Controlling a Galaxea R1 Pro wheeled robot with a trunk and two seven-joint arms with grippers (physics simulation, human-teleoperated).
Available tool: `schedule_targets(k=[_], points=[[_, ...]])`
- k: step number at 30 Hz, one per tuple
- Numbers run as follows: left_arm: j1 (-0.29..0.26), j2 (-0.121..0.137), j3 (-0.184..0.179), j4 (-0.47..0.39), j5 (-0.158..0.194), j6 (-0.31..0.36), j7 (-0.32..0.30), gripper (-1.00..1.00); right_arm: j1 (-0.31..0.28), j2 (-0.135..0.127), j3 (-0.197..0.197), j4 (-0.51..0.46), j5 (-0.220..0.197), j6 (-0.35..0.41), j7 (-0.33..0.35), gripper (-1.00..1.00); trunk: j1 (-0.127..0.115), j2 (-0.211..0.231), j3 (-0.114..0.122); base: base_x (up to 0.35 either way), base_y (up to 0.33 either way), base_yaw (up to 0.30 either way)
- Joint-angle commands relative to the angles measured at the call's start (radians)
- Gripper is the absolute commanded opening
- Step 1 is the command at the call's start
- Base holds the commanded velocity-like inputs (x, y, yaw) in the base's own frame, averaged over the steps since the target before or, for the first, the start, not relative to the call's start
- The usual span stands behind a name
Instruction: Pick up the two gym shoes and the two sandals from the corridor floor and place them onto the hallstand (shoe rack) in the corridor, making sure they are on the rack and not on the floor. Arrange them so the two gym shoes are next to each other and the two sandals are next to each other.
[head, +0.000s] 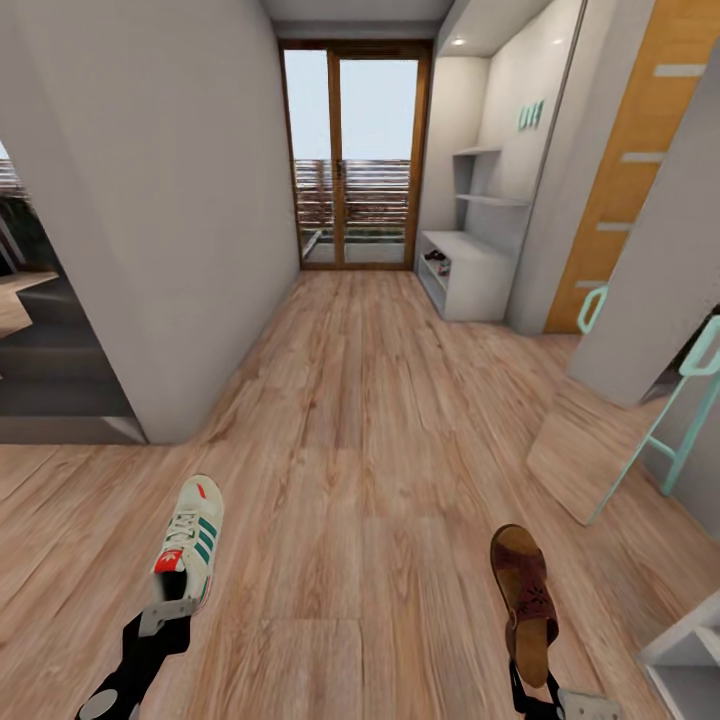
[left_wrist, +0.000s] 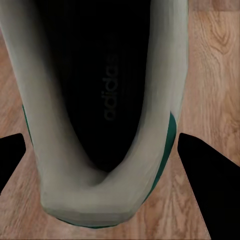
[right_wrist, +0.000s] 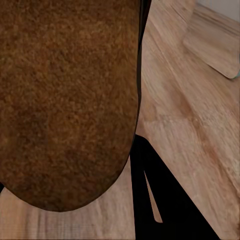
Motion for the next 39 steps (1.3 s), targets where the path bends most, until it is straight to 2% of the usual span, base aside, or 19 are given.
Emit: schedule_targets(k=[1, 39], points=[[-0.001, -0.001, 0.008, 0.000, -0.010, -0.004, -0.008, -1.00, -0.001, 0.001, -0.008, 0.000, 0.002, -0.002, 0.010, -1.00, 0.000, 0.000, -0.001, 0.339, 0.000, 0.000], [-0.001, 0.000, 0.008, 0.000, -0.009, -0.004, -0.008, -1.00, -0.001, 0.004, -0.008, 0.000, 0.002, -0.002, 0.010, -1.00, 0.000, 0.000, -0.001, 0.339, 0.000, 0.000]])
